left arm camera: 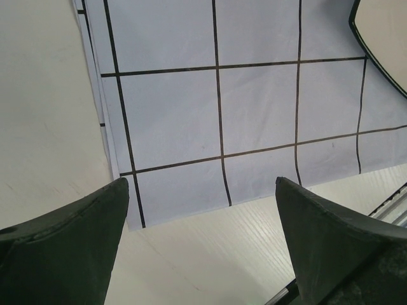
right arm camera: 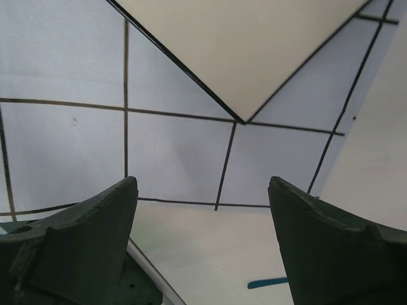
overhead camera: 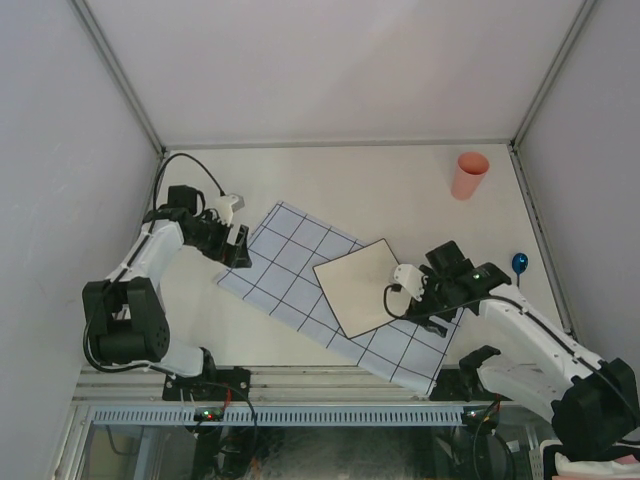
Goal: Set the dinner table for one person
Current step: Adjust the napkin at the center of the board.
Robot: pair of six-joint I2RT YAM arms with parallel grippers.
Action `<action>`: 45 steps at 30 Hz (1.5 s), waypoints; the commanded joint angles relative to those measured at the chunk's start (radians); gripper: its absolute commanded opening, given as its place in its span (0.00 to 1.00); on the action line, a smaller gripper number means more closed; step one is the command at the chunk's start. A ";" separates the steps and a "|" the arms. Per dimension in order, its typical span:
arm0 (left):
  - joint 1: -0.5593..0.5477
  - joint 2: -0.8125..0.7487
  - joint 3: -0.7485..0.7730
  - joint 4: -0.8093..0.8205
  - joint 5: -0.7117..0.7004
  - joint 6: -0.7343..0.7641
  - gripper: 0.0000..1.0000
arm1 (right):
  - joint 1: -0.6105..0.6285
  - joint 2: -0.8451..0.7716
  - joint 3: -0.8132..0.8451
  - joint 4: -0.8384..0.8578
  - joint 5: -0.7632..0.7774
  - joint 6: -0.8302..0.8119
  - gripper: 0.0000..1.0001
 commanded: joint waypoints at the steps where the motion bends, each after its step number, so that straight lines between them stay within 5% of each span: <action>1: 0.009 -0.042 0.013 -0.056 0.008 0.067 1.00 | -0.057 -0.062 -0.023 0.012 0.042 -0.022 0.84; 15: 0.010 -0.092 0.049 -0.110 -0.010 0.089 1.00 | -0.262 0.204 0.037 -0.003 -0.016 -0.162 0.87; 18: 0.009 -0.103 0.048 -0.115 -0.016 0.091 1.00 | -0.289 0.249 0.066 -0.018 -0.052 -0.189 0.99; 45: 0.009 -0.091 0.077 -0.100 -0.030 0.104 1.00 | -0.293 0.589 0.166 0.093 0.060 -0.217 1.00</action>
